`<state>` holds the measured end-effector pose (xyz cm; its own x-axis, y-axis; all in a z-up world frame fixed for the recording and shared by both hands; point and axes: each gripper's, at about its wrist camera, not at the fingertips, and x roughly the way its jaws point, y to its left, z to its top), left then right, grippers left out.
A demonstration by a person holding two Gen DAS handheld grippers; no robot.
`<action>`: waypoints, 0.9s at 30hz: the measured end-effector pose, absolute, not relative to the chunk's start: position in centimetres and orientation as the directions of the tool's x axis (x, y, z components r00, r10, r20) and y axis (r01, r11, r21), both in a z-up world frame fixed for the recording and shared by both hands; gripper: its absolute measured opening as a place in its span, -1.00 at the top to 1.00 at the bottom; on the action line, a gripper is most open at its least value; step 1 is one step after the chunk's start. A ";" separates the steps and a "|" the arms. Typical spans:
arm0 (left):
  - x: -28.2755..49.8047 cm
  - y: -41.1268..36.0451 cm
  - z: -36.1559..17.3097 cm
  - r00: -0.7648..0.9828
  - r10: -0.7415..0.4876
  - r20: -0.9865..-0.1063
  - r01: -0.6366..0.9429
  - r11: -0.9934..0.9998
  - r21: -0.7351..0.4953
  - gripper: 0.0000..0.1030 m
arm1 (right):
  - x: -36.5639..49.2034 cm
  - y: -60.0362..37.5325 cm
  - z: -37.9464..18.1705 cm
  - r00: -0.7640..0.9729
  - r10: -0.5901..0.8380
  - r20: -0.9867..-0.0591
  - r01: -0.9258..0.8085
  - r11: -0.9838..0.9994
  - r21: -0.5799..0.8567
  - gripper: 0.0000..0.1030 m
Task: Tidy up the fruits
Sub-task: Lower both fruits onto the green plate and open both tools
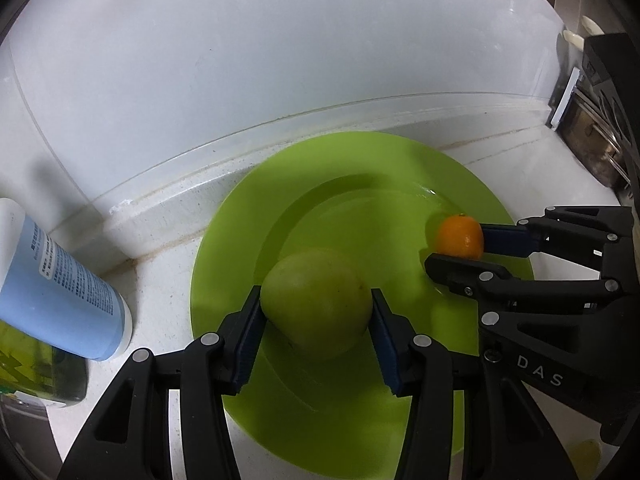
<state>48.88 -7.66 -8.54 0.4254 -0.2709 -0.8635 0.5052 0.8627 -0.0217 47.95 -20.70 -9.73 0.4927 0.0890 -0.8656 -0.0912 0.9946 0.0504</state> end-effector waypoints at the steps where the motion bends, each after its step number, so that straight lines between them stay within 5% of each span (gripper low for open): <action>1: 48.8 -7.7 -8.5 0.426 -0.272 -0.863 0.501 0.865 -0.026 0.06 | 48.2 -20.4 -9.9 0.493 0.090 -0.866 -0.090 0.995 0.052 0.37; 27: 47.4 -9.2 -12.0 0.343 -0.306 -0.888 0.515 0.852 -0.094 0.06 | 46.8 -20.5 -11.5 0.489 0.130 -0.863 -0.128 0.989 0.077 0.35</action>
